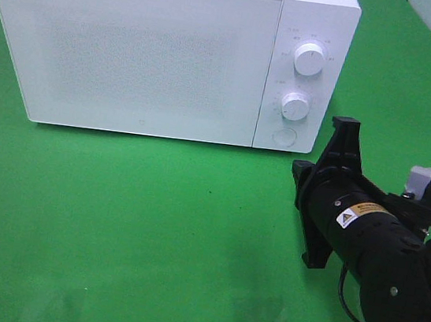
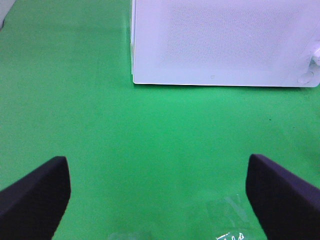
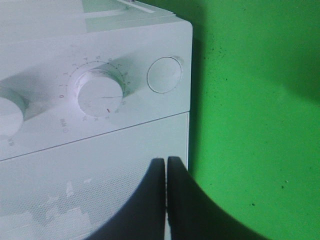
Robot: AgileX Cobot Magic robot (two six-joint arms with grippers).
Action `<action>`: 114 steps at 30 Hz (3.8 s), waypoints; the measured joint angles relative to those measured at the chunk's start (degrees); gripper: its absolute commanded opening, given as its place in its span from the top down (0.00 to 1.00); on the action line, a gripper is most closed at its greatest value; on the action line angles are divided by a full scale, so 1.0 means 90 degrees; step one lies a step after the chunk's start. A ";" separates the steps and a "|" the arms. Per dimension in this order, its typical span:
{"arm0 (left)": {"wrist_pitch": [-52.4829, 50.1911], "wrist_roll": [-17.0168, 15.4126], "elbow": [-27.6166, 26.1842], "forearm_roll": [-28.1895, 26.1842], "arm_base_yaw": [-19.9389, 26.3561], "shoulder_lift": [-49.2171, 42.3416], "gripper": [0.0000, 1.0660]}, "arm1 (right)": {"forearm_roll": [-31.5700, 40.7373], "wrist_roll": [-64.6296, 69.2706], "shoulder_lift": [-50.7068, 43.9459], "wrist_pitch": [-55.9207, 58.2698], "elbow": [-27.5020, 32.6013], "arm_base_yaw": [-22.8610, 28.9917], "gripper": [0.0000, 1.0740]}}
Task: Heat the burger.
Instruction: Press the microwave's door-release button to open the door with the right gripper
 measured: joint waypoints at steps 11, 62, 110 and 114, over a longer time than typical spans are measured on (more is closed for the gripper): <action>0.0000 0.0000 0.0000 0.0000 0.0000 0.0000 0.18 | -0.0522 0.0153 0.0522 0.0274 -0.0605 -0.0541 1.00; 0.0000 0.0000 0.0000 0.0000 0.0000 0.0000 0.18 | -0.1101 0.0414 0.2075 0.0910 -0.2667 -0.1706 1.00; 0.0000 0.0000 0.0000 0.0000 0.0000 0.0000 0.18 | -0.0242 -0.0019 0.2553 0.0681 -0.3272 -0.1483 1.00; 0.0000 0.0000 0.0000 0.0000 0.0000 0.0000 0.18 | -0.0242 -0.0019 0.2553 0.0675 -0.3272 -0.1477 1.00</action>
